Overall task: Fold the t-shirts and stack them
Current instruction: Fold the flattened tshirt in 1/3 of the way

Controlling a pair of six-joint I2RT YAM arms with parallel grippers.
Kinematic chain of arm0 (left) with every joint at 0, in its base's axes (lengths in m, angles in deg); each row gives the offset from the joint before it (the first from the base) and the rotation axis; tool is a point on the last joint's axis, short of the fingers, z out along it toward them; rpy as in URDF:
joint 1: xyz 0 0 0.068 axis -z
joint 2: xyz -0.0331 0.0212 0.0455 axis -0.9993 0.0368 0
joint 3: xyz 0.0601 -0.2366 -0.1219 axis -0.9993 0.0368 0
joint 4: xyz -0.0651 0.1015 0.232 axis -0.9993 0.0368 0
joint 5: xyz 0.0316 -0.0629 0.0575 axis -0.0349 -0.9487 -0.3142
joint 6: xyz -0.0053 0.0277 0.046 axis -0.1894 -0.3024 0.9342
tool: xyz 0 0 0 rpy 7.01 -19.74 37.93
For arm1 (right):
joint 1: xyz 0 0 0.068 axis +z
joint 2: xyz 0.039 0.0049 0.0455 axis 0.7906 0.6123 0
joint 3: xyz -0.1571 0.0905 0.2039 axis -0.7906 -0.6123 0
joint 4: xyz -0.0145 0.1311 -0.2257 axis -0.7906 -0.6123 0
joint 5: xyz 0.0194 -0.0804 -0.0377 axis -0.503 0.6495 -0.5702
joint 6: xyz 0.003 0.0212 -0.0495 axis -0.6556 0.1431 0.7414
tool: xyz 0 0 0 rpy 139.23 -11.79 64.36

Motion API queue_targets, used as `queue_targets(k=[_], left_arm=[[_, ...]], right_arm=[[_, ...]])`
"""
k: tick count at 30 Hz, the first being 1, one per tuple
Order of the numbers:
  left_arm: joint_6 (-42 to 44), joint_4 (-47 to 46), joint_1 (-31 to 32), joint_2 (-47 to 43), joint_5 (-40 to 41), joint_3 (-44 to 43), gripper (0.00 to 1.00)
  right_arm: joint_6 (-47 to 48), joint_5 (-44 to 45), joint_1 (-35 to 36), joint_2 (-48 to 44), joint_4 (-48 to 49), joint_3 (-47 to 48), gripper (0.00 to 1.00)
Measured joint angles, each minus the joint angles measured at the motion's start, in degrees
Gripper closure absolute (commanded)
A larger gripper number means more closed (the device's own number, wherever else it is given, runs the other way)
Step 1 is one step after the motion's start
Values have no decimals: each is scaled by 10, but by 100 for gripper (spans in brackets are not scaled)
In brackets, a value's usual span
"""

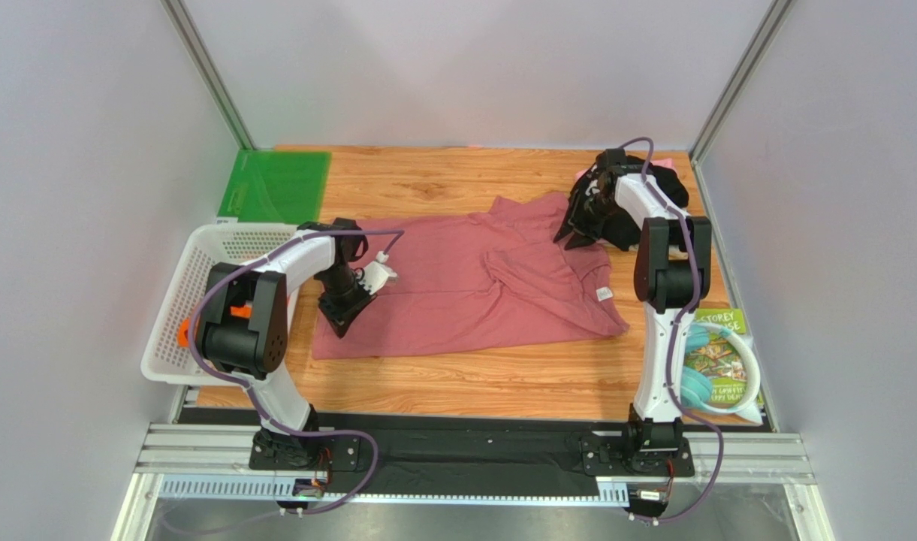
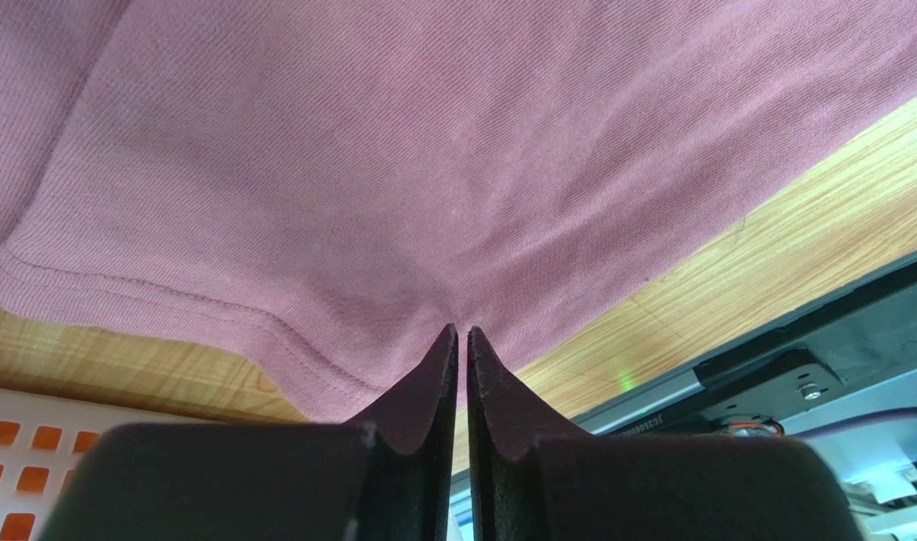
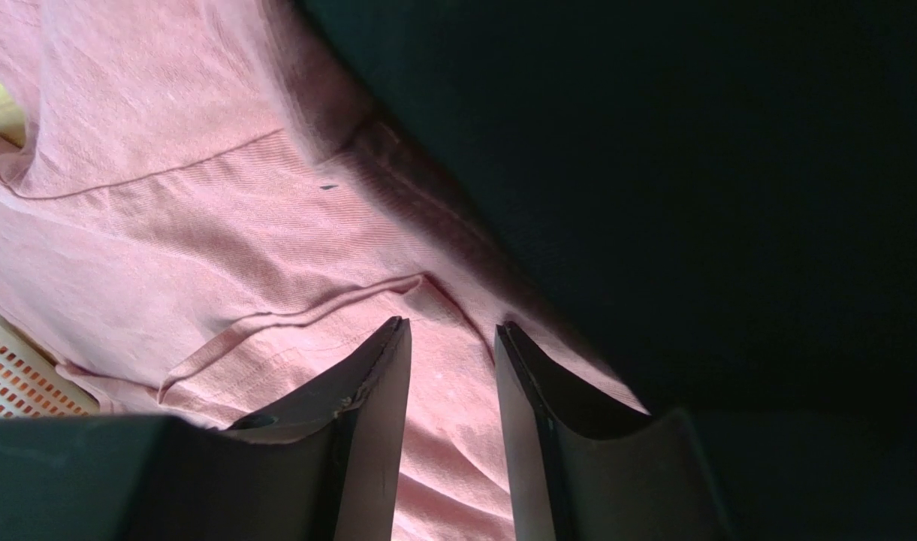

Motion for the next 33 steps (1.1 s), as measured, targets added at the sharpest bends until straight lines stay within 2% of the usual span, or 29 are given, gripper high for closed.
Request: queue_targets(k=[3,13,26,27,31,33], left_arm=[[2,2,0,0,2,0,88],[3,7,0,0,3,-2,88],[3,8,0,0,3,-6,88],[3,8,0,0,3,-6,88],[3,8,0,0,3,-6,88],[3,8,0,0,3,-6,88]], right_arm=[[0,-4,-5,0,1,0,61],[-3,-26,-6,1,6,0,72],[-9,-52,-3,16,23,0,81],[-9,-52,-2,16,23,0,83],[-9,-51,-1,16,24,0,100],[-9,-51,-1,16,24,0,100]])
